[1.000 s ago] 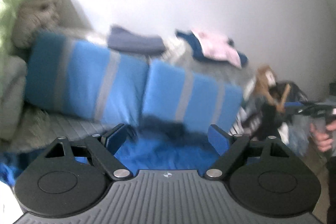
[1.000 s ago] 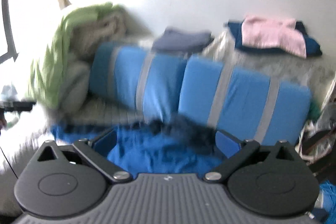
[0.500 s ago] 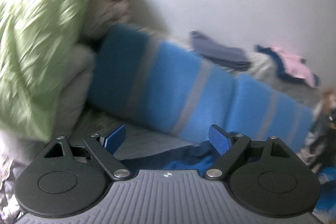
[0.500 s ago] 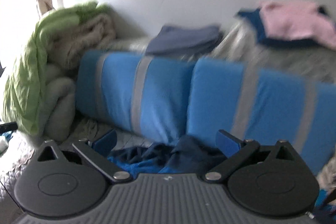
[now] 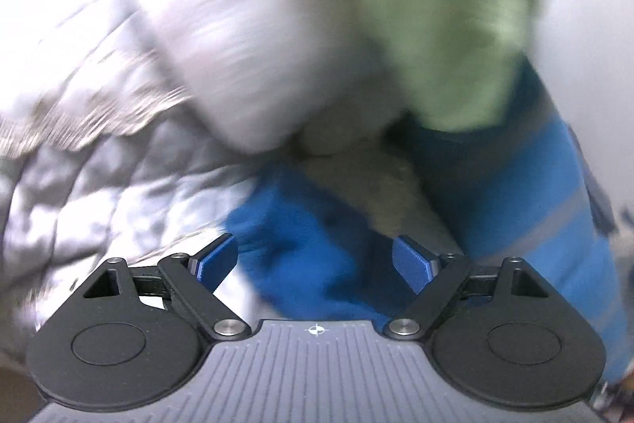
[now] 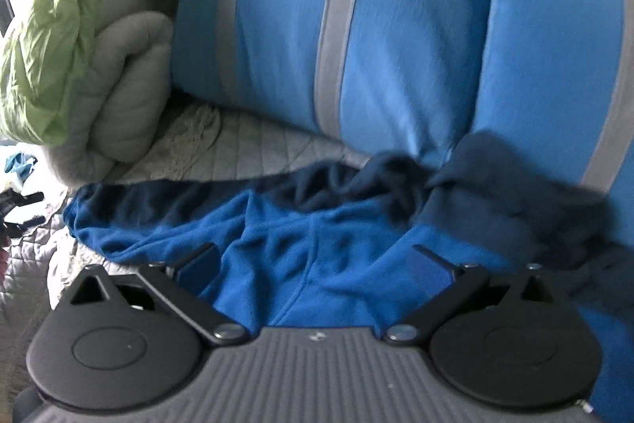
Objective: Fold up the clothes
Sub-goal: 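Reach the left gripper to the blue sleeve cuff by the comforter and grasp it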
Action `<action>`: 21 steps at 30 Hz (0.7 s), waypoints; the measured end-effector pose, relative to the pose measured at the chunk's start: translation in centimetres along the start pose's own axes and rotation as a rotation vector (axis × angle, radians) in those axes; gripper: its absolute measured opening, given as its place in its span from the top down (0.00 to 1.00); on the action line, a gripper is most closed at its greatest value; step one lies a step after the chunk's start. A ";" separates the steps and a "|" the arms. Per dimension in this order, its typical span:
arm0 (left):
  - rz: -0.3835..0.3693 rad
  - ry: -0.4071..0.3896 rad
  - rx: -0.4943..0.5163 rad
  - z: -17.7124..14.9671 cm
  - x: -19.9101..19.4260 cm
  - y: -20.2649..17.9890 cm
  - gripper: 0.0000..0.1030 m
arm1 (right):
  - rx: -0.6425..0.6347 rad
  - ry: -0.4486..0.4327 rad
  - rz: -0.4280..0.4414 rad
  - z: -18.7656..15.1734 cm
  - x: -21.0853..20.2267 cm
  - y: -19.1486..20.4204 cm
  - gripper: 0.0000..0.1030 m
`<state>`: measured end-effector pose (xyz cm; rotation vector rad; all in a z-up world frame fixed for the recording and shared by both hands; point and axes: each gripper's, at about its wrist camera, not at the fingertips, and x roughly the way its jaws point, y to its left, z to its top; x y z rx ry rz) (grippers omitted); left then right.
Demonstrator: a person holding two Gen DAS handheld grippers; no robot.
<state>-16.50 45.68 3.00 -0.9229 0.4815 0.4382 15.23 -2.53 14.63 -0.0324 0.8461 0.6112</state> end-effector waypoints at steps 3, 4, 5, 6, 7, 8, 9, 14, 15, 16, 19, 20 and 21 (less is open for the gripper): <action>-0.019 0.000 -0.040 0.0 1.0 1.4 0.20 | 0.016 0.018 0.016 -0.6 1.7 0.2 0.00; -0.025 0.001 -0.050 0.0 1.3 1.8 0.22 | 0.017 0.020 0.018 -0.8 2.1 0.3 0.00; -0.032 0.001 -0.060 0.0 1.6 2.2 0.23 | 0.017 0.022 0.019 -0.9 2.4 0.4 0.00; -0.038 0.001 -0.070 0.0 1.9 2.5 0.28 | 0.019 0.026 0.019 -1.0 2.6 0.4 0.00; -0.044 0.002 -0.080 0.0 2.2 2.9 0.33 | 0.021 0.028 0.019 -1.1 2.8 0.5 0.00; -0.050 0.002 -0.090 0.1 2.6 3.3 0.37 | 0.023 0.031 0.018 -1.2 3.0 0.5 0.00; -0.056 0.003 -0.100 0.1 2.9 3.6 0.46 | 0.025 0.034 0.015 -1.3 3.2 0.5 0.00; -0.046 0.022 -0.109 0.3 3.9 4.0 0.70 | 0.039 0.039 0.002 -1.5 3.8 0.4 0.00; -0.031 0.031 -0.102 0.6 3.8 3.7 0.75 | 0.041 0.038 -0.001 -1.6 3.9 0.4 0.00; -0.031 0.031 -0.091 1.0 3.4 3.3 0.77 | 0.037 0.036 -0.006 -1.6 4.1 0.4 0.00; -0.043 0.009 0.008 2.0 1.6 1.2 0.80 | 0.023 0.027 -0.020 -1.8 4.6 0.4 0.00; -0.040 0.001 0.064 2.3 0.8 0.0 0.80 | 0.016 0.027 -0.027 -2.0 5.1 0.4 0.00; -0.040 -0.008 0.125 2.4 0.0 -1.4 0.80 | 0.009 0.027 -0.034 -2.2 5.6 0.4 0.01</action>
